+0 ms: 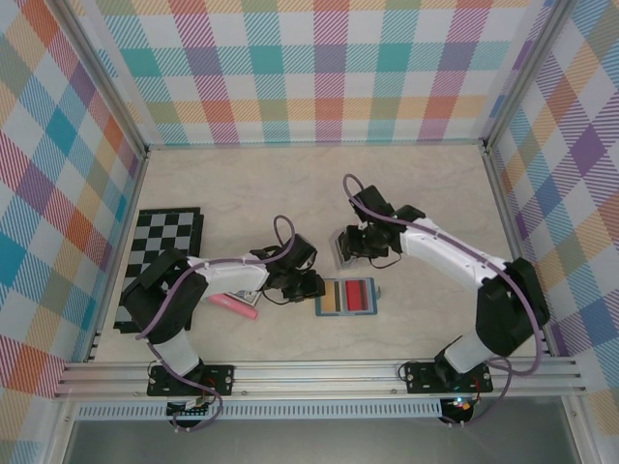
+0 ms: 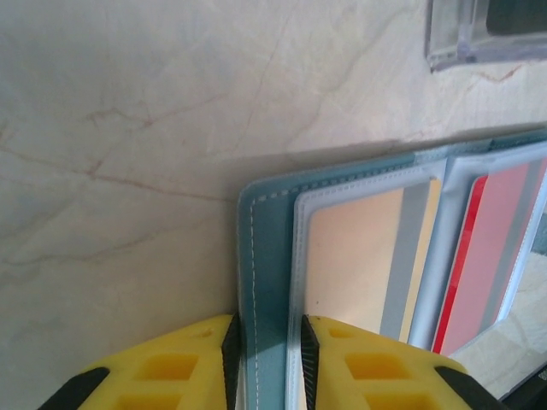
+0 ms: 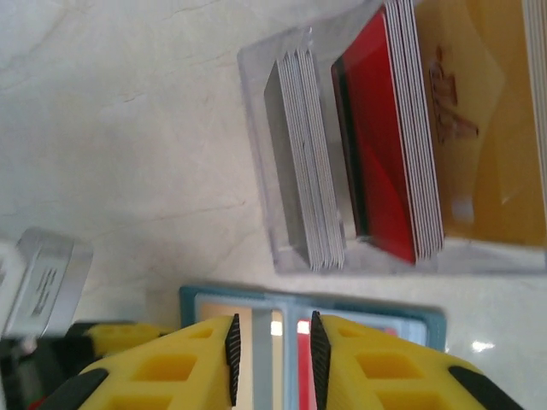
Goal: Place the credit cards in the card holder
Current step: Rotate the card holder at the bottom-center of the table, then pick up the credit card from the storage box.
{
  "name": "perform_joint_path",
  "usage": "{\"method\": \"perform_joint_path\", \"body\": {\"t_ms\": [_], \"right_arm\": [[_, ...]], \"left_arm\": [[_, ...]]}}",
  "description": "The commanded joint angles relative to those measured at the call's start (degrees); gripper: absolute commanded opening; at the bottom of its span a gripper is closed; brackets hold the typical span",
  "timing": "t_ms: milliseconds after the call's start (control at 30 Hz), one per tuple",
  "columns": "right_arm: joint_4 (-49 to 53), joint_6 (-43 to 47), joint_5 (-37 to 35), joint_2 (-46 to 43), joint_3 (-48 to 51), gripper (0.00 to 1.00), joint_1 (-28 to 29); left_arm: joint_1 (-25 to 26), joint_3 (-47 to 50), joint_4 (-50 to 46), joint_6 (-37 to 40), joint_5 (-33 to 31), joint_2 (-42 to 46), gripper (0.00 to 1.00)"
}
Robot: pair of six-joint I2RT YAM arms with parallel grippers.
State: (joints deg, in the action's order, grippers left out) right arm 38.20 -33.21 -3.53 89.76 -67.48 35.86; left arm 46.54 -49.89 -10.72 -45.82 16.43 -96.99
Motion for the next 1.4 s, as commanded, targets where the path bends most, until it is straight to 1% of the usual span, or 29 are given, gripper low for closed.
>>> {"method": "perform_joint_path", "body": {"t_ms": [0, 133, 200, 300, 500, 633, 833, 900, 1000, 1233, 1367], "right_arm": [[5.4, 4.8, -6.5, 4.7, -4.8, 0.31, 0.8], [7.6, 8.0, -9.9, 10.3, -9.9, 0.31, 1.8], [8.1, 9.1, -11.3, 12.6, -12.1, 0.31, 2.4], [10.0, 9.3, -15.5, 16.0, -15.0, 0.33, 3.3], [12.7, 10.4, -19.8, 20.9, -19.0, 0.37, 5.0], [13.2, 10.4, -23.3, 22.8, -19.5, 0.37, 5.7], [15.3, 10.0, -29.9, 24.1, -20.7, 0.35, 6.8], [15.7, 9.9, -30.9, 23.5, -20.8, 0.35, 6.9], [15.5, 10.0, -31.3, 22.5, -20.5, 0.31, 6.9], [15.3, 10.2, -29.6, 22.2, -19.4, 0.17, 6.9], [15.4, 9.8, -29.4, 21.8, -19.1, 0.11, 6.9]], "left_arm": [[0.6, 0.5, -2.7, -0.7, -3.8, 3.8, 0.31], [0.2, 0.9, -4.1, -1.2, -8.3, 7.0, 0.35], [-0.6, 1.4, -4.3, -1.9, -9.6, 8.4, 0.37], [-1.9, 2.0, -4.4, -2.4, -10.7, 9.8, 0.37], [-3.2, 2.5, -4.7, -2.1, -12.0, 11.6, 0.38], [-3.5, 3.0, -4.7, -2.3, -11.9, 12.0, 0.38], [-3.6, 3.4, -4.7, -2.3, -11.9, 12.2, 0.39], [-3.6, 3.4, -4.7, -2.3, -11.9, 12.2, 0.39], [-3.7, 3.4, -4.7, -2.3, -11.7, 12.1, 0.39], [-3.7, 3.5, -4.7, -2.2, -11.3, 11.8, 0.39], [-3.7, 3.6, -4.7, -2.1, -11.2, 11.6, 0.39]]}}
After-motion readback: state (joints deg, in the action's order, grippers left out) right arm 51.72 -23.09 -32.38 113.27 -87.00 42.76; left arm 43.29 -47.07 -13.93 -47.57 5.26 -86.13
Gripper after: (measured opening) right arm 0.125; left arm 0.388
